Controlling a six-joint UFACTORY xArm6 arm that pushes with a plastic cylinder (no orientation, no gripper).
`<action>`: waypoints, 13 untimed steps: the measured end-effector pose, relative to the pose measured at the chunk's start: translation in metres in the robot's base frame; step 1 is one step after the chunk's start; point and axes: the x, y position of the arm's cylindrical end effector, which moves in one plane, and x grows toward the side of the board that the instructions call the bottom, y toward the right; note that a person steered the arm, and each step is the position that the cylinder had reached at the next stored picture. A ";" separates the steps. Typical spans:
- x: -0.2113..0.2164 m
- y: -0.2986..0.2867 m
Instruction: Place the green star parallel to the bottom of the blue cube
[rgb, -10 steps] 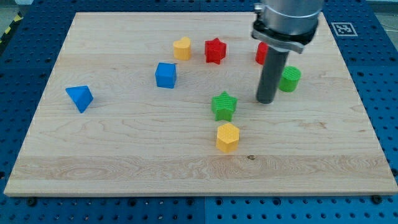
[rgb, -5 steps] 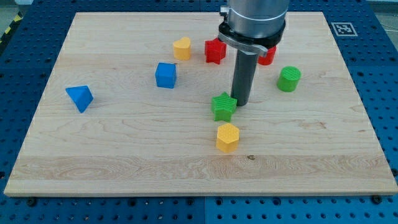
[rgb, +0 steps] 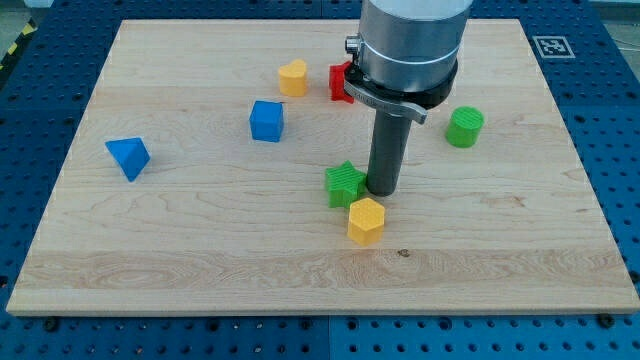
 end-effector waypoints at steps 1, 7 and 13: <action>0.000 -0.010; 0.047 -0.054; 0.093 -0.091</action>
